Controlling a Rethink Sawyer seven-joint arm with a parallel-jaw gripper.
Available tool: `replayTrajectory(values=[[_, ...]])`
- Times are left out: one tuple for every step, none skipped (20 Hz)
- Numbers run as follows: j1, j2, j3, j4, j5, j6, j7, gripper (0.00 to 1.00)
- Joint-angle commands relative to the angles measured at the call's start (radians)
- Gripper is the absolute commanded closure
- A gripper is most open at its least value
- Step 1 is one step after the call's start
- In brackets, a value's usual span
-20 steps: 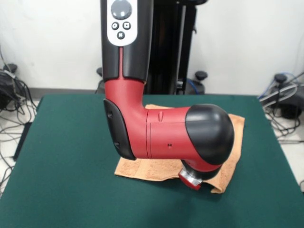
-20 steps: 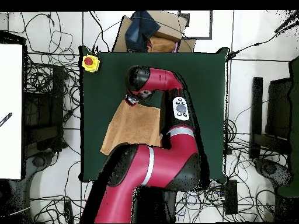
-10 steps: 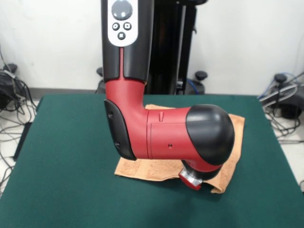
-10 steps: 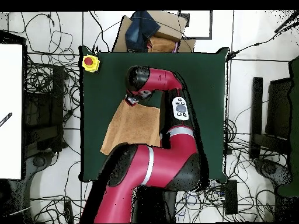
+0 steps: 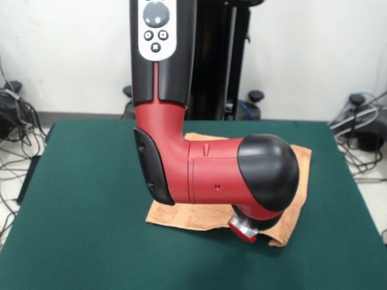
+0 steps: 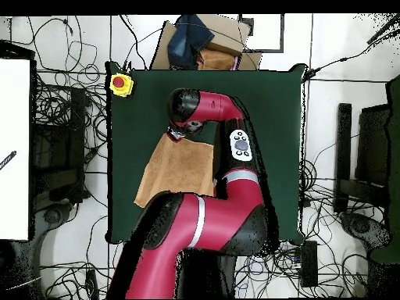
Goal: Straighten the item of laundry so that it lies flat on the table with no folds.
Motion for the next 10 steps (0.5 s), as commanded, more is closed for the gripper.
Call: replayTrajectory(values=[[0.036, 0.035, 0.015, -0.004, 0.021, -0.041, 0.233, 0.0], [0.035, 0.034, 0.016, -0.002, 0.021, -0.042, 0.232, 0.0], [0.034, 0.033, 0.016, 0.0, 0.021, -0.042, 0.23, 0.0], [0.034, 0.032, 0.017, 0.002, 0.022, -0.043, 0.229, 0.0], [0.036, 0.035, 0.017, -0.006, 0.022, -0.037, 0.228, 0.0], [0.031, 0.026, 0.015, 0.014, 0.022, -0.047, 0.227, 0.0], [0.032, 0.028, 0.016, 0.01, 0.023, -0.046, 0.228, 0.0], [0.032, 0.027, 0.015, 0.014, 0.023, -0.048, 0.228, 0.0], [0.033, 0.027, 0.015, 0.013, 0.023, -0.046, 0.227, 0.0], [0.033, 0.028, 0.014, 0.012, 0.023, -0.044, 0.226, 0.0]])
